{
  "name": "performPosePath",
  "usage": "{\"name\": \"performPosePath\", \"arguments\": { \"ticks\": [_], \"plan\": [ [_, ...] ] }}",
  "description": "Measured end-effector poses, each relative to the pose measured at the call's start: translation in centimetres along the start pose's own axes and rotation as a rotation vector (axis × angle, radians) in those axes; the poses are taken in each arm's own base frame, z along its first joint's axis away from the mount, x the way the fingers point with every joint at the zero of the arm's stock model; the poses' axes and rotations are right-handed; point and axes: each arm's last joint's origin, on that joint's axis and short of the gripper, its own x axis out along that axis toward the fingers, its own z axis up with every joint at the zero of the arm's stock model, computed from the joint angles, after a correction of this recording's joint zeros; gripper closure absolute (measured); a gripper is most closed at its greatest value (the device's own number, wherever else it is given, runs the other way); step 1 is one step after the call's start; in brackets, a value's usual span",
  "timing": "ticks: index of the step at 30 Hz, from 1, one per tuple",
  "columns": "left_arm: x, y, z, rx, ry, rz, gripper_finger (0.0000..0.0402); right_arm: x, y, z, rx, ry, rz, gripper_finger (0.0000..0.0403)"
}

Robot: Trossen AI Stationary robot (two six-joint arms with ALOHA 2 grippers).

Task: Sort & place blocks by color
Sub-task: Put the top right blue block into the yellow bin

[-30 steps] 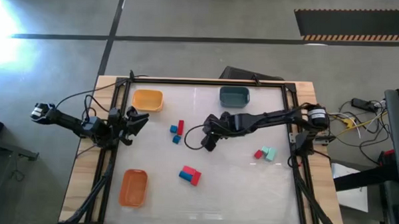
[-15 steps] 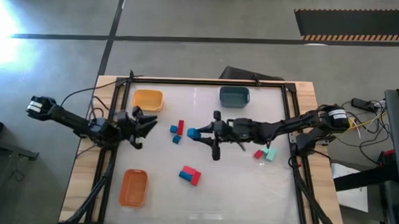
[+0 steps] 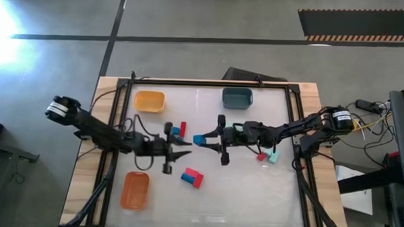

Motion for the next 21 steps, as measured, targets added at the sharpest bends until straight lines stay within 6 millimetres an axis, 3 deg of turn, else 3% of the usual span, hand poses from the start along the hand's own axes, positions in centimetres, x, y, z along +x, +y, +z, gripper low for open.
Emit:
{"name": "performPosePath", "arguments": {
  "ticks": [9, 14, 21],
  "plan": [
    [0.2, 0.3, 0.2, 0.044, 0.021, 0.166, 0.0218, 0.0, 0.1, -0.1, -0.008, 0.004, 0.016, 0.0287],
    [0.5, 0.3, -0.4, 0.054, 0.041, 0.175, 0.0169, 0.0, 0.2, -0.1, -0.010, 0.003, 0.033, 0.0287],
    [1.6, 0.4, -1.4, 0.062, 0.025, 0.179, 0.0155, 0.0, 0.2, -0.1, -0.021, 0.003, 0.032, 0.0287]
  ]
}}
